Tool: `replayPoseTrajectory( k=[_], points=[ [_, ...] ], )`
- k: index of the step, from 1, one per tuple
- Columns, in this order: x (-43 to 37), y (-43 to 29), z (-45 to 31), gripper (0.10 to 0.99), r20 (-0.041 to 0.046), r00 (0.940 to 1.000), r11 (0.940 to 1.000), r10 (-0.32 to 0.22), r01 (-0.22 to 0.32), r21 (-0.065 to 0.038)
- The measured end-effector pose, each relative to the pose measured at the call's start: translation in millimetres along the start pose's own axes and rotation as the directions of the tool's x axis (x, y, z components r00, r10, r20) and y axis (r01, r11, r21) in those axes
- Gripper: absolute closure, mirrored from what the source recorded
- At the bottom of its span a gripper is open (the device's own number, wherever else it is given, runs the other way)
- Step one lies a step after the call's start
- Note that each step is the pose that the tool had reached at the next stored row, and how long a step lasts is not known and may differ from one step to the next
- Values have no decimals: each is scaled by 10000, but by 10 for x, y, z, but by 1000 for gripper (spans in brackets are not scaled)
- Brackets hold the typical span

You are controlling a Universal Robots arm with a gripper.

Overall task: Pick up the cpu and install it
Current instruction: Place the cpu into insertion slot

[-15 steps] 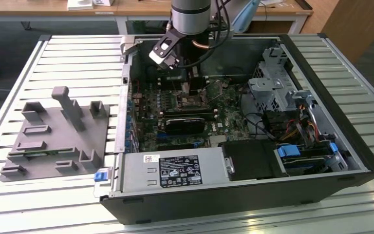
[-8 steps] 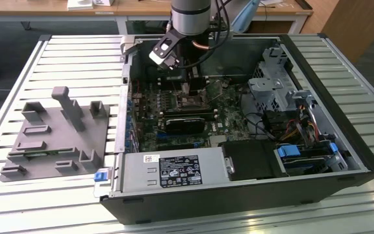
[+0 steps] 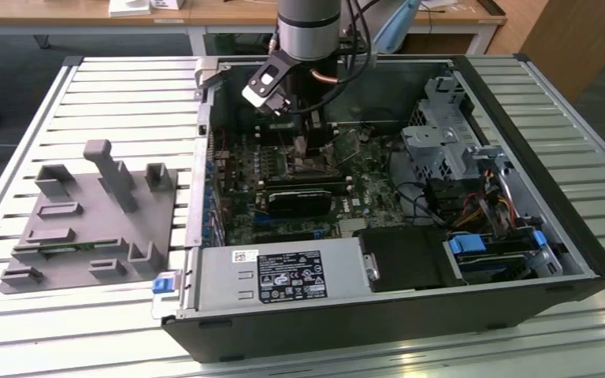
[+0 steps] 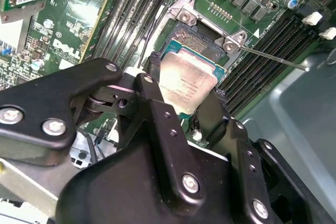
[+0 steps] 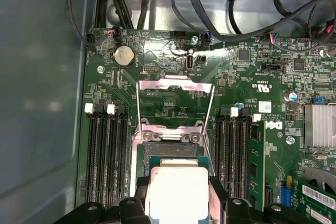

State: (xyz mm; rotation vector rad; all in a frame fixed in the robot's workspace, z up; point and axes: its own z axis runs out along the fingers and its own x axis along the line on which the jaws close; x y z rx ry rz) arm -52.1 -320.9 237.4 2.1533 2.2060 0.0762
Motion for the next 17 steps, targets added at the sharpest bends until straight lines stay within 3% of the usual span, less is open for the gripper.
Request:
replayPoseTrajectory(
  k=[10, 17],
  points=[
    [1, -5, 80, 553, 30, 10000, 10000, 58, -58, 0],
    [2, -6, 98, 553, 28, 10000, 10000, 58, -58, -2]
  ],
)
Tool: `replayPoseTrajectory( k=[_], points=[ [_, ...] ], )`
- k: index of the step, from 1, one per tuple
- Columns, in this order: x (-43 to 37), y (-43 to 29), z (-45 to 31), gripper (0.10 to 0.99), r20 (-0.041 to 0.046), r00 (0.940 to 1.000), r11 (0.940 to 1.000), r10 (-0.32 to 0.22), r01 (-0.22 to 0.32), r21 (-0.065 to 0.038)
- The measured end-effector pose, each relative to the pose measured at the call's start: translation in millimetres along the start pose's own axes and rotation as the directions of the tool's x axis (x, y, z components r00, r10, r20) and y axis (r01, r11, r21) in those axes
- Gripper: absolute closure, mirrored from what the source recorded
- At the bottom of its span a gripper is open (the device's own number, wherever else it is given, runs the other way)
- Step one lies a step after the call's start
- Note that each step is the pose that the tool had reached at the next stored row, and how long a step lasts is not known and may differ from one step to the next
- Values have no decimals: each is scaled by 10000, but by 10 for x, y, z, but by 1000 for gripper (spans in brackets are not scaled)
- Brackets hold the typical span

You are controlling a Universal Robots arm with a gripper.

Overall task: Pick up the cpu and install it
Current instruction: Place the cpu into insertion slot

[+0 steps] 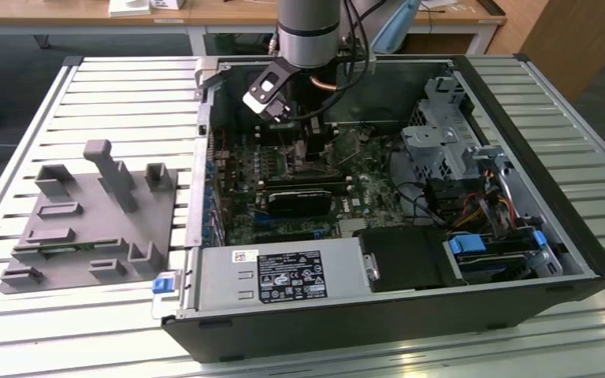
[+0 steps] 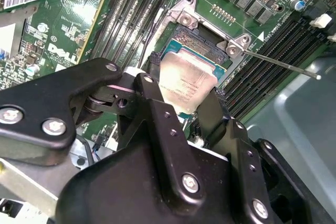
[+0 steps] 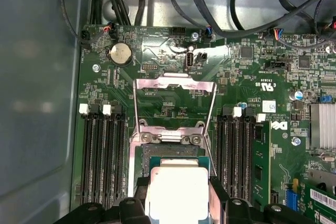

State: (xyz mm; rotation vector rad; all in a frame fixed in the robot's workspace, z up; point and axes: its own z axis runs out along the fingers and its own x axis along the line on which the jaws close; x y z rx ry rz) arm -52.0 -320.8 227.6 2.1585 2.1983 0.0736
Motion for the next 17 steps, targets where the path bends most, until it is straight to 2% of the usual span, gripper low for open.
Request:
replayPoseTrajectory(
  k=[12, 17],
  points=[
    [5, -8, 105, 553, 5, 10000, 10000, 18, -18, 3],
    [14, -13, 170, 553, 5, 10000, 10000, 37, -37, 2]
  ],
)
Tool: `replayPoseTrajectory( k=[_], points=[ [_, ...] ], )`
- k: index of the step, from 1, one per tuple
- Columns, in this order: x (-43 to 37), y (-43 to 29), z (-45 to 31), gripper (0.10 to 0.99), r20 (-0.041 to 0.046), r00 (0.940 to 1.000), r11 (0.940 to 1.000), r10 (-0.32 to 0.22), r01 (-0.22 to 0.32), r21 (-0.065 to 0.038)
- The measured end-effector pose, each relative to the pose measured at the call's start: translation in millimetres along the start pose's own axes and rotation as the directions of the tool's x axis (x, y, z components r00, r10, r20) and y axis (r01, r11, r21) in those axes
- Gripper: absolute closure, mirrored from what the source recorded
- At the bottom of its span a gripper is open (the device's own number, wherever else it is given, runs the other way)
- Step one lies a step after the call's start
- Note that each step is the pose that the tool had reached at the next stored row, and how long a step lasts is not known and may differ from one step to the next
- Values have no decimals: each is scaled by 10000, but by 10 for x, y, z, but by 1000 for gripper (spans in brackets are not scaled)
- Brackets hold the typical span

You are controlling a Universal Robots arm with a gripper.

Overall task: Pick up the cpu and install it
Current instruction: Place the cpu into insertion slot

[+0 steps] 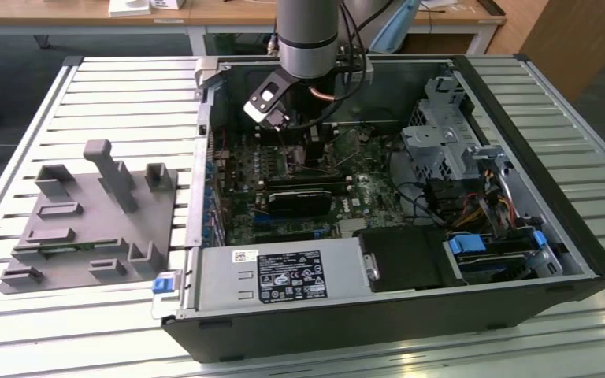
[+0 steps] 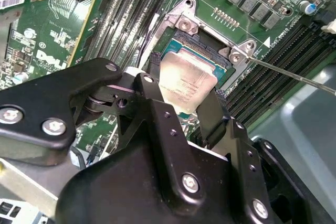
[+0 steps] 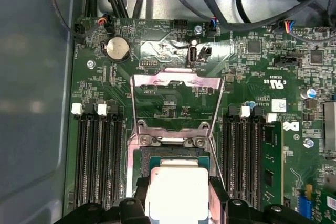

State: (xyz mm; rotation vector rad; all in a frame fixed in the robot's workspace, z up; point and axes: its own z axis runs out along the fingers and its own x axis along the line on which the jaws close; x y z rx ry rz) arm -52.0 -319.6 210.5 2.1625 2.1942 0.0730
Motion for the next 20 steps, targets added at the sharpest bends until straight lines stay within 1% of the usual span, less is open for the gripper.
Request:
replayPoseTrajectory(
  k=[9, 14, 20],
  points=[
    [18, -3, 36, 553, 8, 10000, 10000, 66, -66, 2],
    [48, -6, 83, 553, 6, 10000, 10000, 64, -64, 1],
    [51, -9, 128, 553, 6, 10000, 10000, 72, -72, 1]
  ],
)
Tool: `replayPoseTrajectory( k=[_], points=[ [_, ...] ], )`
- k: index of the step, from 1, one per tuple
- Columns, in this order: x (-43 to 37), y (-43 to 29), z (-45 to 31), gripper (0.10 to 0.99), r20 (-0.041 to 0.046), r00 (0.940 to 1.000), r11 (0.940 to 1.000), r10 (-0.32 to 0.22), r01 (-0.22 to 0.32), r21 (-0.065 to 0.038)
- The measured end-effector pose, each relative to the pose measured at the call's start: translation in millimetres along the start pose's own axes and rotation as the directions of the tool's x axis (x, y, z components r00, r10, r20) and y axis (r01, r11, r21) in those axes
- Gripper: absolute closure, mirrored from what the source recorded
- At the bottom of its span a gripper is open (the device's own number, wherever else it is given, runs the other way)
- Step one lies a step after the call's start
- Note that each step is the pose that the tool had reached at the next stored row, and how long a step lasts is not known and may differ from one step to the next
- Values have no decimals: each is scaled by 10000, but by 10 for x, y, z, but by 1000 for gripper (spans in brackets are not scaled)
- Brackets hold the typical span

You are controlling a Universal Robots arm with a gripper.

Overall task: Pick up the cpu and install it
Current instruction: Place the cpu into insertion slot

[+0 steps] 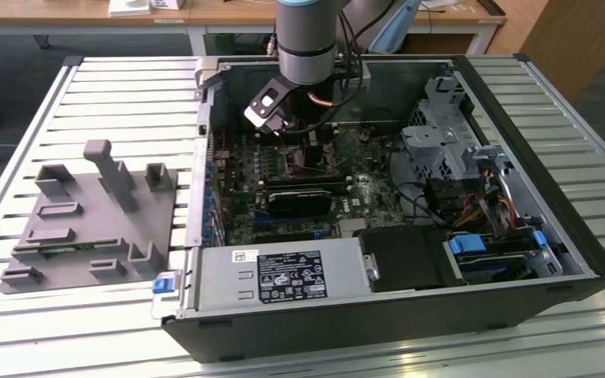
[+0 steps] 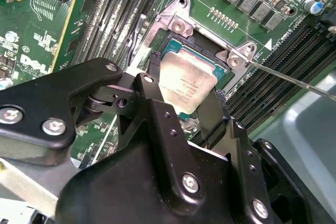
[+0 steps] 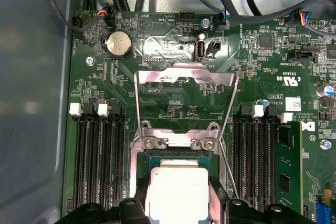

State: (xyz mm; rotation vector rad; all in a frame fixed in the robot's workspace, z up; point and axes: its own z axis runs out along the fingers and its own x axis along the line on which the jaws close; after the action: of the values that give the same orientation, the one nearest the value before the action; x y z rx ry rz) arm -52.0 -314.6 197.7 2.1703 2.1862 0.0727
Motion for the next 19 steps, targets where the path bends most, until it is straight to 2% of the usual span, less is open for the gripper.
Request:
replayPoseTrajectory(
  k=[19],
  points=[
    [2, 3, 33, 553, 1, 10000, 10000, 1, -1, 1]
  ],
)
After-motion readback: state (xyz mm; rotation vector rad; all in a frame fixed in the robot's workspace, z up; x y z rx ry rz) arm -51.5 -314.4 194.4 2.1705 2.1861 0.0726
